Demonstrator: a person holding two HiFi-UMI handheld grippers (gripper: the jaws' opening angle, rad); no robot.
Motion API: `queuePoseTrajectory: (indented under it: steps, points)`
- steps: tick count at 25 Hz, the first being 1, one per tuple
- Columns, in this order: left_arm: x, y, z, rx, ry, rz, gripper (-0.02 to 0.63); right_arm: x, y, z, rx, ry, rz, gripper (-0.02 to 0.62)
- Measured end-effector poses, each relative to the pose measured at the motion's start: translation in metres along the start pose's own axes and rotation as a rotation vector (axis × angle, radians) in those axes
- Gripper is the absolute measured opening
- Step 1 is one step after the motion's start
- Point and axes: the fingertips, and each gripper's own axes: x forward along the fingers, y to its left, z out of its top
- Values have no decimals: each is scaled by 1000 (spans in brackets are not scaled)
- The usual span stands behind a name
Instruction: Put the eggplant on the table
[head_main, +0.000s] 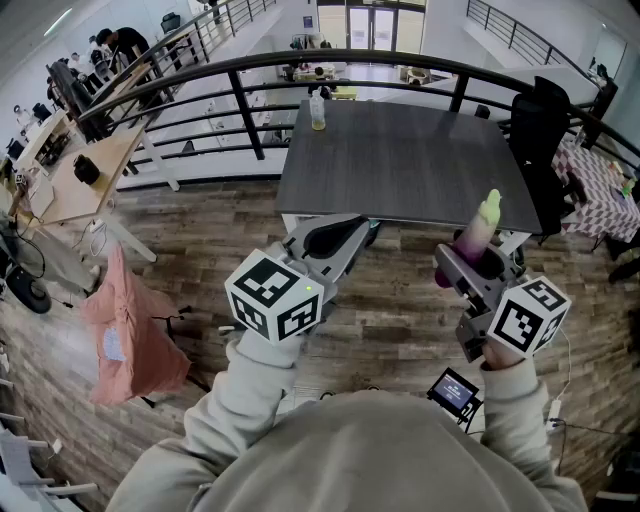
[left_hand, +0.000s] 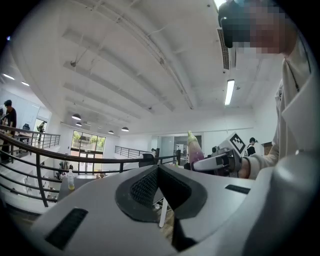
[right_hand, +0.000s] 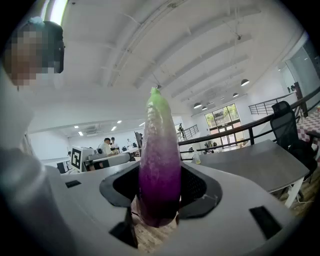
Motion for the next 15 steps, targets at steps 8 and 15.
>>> queuePoseTrajectory:
  steps: [8,15]
  points:
    - [-3,1,-4,-13,4,-6,2,3,4,-1,11,7,11,219]
    - [4,1,-9,-31,7,-9,2,-5,-2,-2,6,12,-12,219]
